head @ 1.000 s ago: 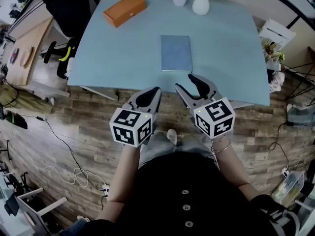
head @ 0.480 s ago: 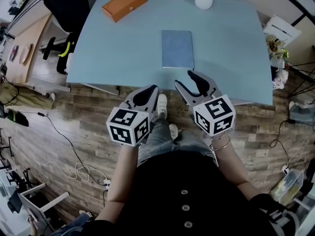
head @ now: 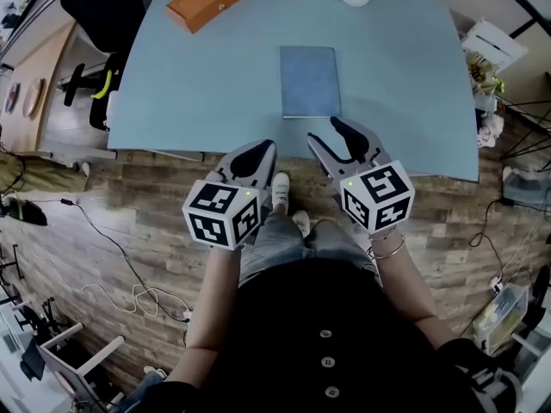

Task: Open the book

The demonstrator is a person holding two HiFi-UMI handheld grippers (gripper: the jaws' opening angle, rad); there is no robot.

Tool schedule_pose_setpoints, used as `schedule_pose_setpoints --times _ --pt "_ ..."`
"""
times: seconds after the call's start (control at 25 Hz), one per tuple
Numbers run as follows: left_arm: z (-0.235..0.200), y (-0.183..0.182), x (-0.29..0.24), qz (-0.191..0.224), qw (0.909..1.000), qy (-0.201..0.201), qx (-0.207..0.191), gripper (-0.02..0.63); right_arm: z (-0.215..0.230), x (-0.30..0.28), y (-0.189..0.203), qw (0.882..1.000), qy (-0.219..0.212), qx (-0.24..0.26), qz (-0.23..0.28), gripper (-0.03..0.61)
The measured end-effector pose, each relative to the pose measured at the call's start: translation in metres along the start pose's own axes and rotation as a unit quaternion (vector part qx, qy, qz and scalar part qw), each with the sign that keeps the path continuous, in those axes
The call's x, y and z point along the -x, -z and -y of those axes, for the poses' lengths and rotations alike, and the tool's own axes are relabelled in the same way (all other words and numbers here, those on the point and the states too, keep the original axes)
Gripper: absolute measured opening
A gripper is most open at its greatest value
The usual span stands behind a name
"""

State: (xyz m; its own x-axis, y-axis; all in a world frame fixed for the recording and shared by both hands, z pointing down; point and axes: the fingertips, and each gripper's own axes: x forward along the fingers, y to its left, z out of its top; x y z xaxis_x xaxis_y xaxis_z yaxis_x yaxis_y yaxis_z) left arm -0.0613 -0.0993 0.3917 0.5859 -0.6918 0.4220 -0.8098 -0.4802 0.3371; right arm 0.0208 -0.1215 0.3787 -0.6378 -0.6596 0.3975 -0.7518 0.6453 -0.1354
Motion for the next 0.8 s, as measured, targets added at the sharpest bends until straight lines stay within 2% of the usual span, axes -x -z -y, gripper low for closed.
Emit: schedule_pose_setpoints --times 0.24,0.8 --pt "-0.017 -0.011 -0.023 -0.006 0.9996 0.026 0.002 0.013 0.008 -0.025 -0.01 1.0 0.01 -0.004 -0.005 0.195" --pt "-0.078 -0.046 -0.06 -0.022 0.9984 0.052 -0.011 0.012 0.035 -0.093 -0.05 0.999 0.031 0.013 -0.013 0.184"
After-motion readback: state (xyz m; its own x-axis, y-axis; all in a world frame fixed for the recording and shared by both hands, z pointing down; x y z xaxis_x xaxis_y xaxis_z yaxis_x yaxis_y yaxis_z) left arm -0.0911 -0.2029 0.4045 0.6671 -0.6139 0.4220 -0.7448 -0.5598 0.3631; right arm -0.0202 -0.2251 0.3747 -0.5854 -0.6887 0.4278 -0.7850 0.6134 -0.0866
